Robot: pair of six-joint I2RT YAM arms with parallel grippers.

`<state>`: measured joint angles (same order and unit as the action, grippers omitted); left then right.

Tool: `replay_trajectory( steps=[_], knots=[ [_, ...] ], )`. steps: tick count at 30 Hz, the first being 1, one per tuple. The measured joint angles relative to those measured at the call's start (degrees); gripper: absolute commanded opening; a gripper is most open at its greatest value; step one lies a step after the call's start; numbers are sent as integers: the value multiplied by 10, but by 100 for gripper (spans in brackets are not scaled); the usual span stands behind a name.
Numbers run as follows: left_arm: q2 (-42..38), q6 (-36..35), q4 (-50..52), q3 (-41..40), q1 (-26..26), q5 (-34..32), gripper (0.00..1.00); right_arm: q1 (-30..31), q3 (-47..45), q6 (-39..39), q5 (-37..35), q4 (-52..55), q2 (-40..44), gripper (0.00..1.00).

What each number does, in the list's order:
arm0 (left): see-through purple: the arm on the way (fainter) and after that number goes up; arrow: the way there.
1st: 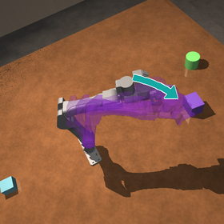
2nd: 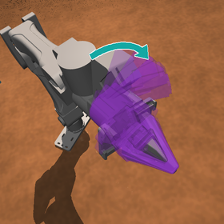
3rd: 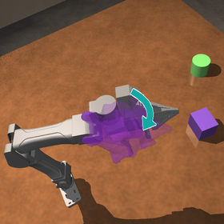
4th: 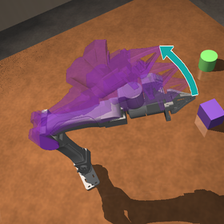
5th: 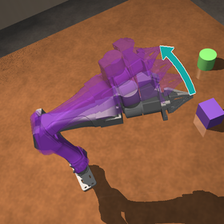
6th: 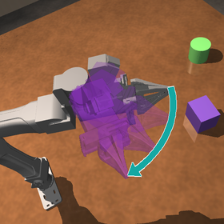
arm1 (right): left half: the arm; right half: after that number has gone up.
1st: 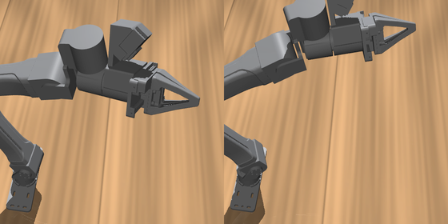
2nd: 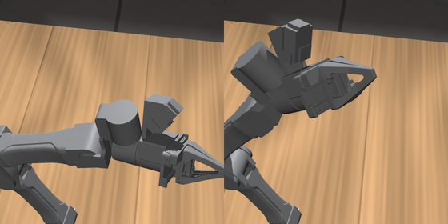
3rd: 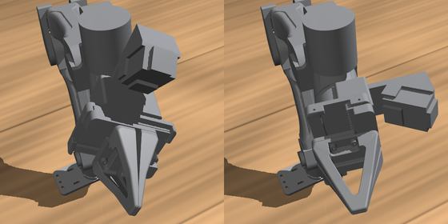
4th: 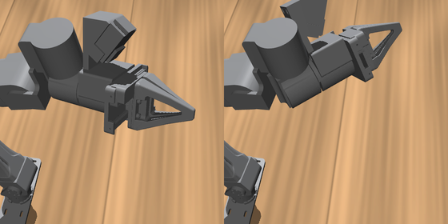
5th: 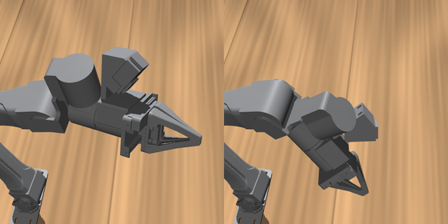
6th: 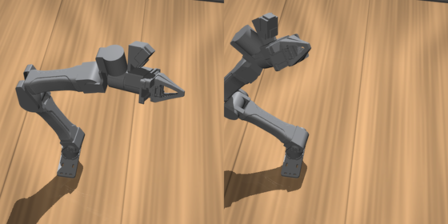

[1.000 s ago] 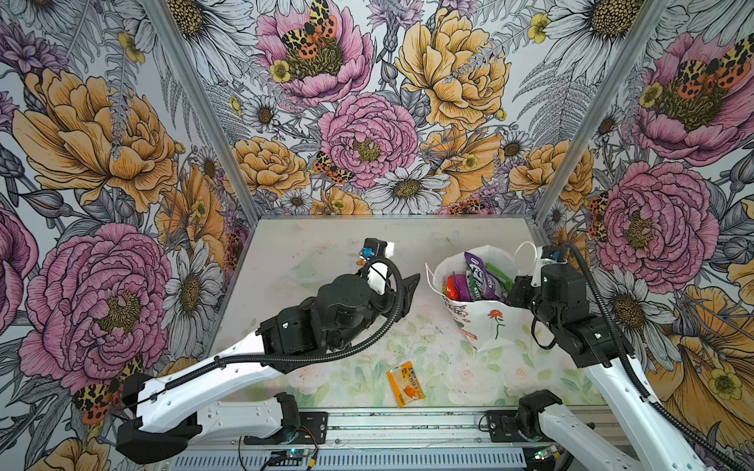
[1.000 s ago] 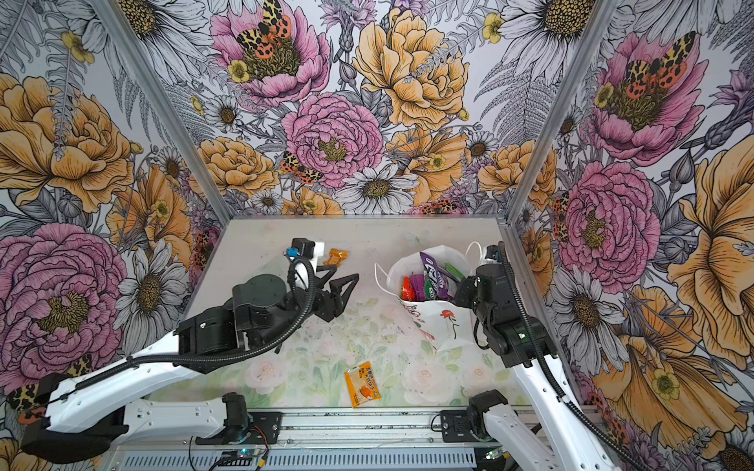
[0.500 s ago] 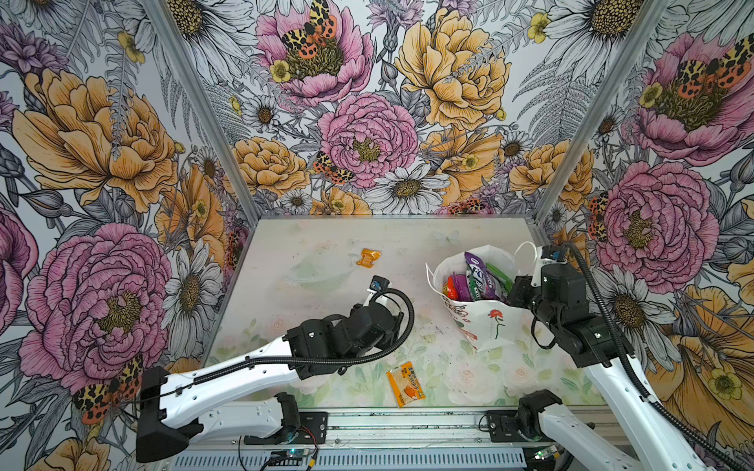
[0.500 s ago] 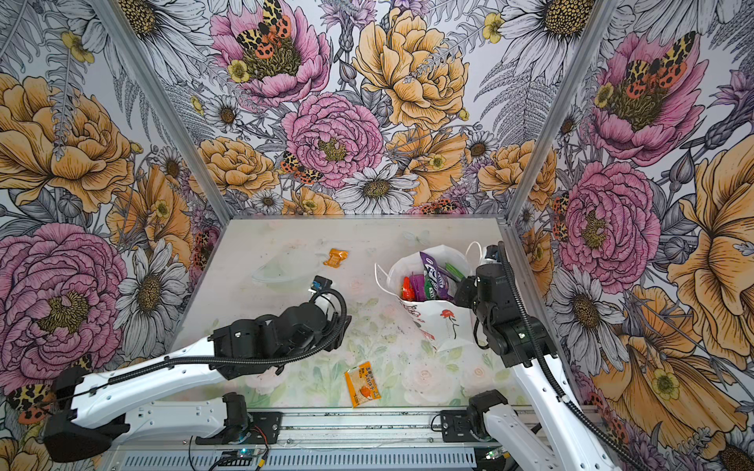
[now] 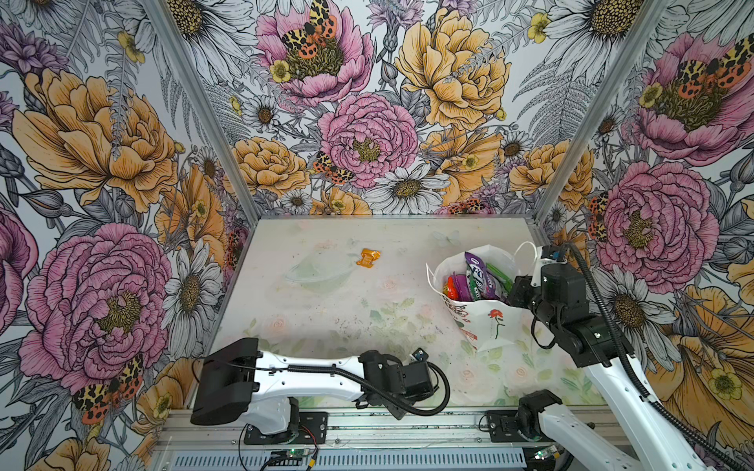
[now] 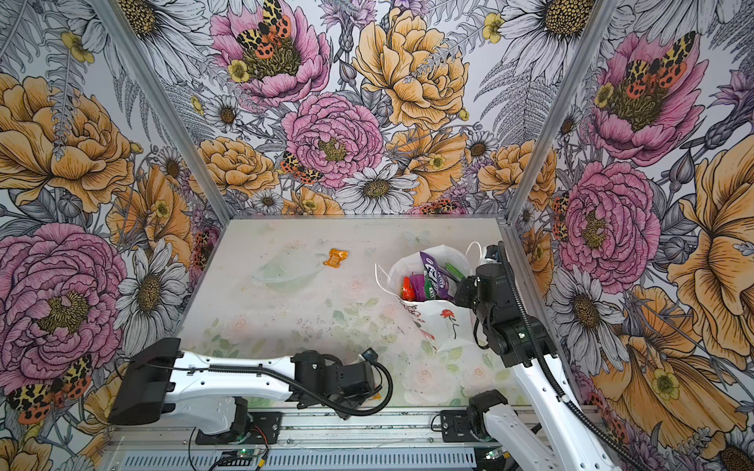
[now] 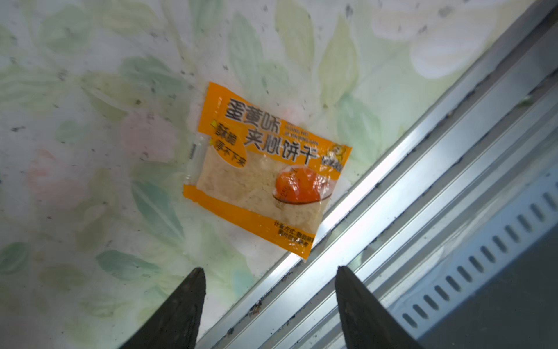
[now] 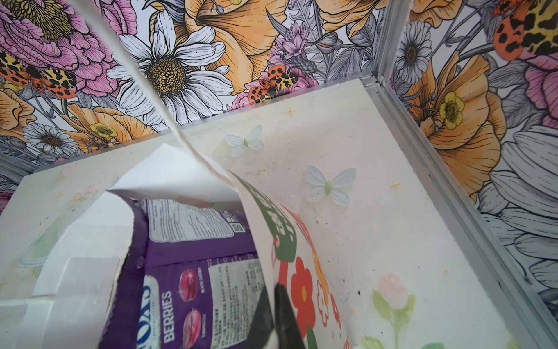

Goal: Place the snacks into the paper bag
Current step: Pick up the snack from the bottom-center of the table.

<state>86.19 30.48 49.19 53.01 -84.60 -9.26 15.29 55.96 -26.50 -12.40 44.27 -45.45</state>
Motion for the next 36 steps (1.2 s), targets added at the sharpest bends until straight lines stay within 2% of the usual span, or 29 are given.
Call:
replay_trajectory(
  steps=[5, 14, 26, 36],
  knots=[
    [63, -11, 19, 16, -26, 8, 66, 0, 0, 0, 0, 0, 0, 0],
    [94, -26, 31, 50, -24, -28, 53, 0, 0, 0, 0, 0, 0, 0],
    [135, -37, 33, 70, -5, -49, 43, 0, 0, 0, 0, 0, 0, 0],
    [141, -38, 29, 72, -1, -54, 23, 0, 0, 0, 0, 0, 0, 0]
  ],
)
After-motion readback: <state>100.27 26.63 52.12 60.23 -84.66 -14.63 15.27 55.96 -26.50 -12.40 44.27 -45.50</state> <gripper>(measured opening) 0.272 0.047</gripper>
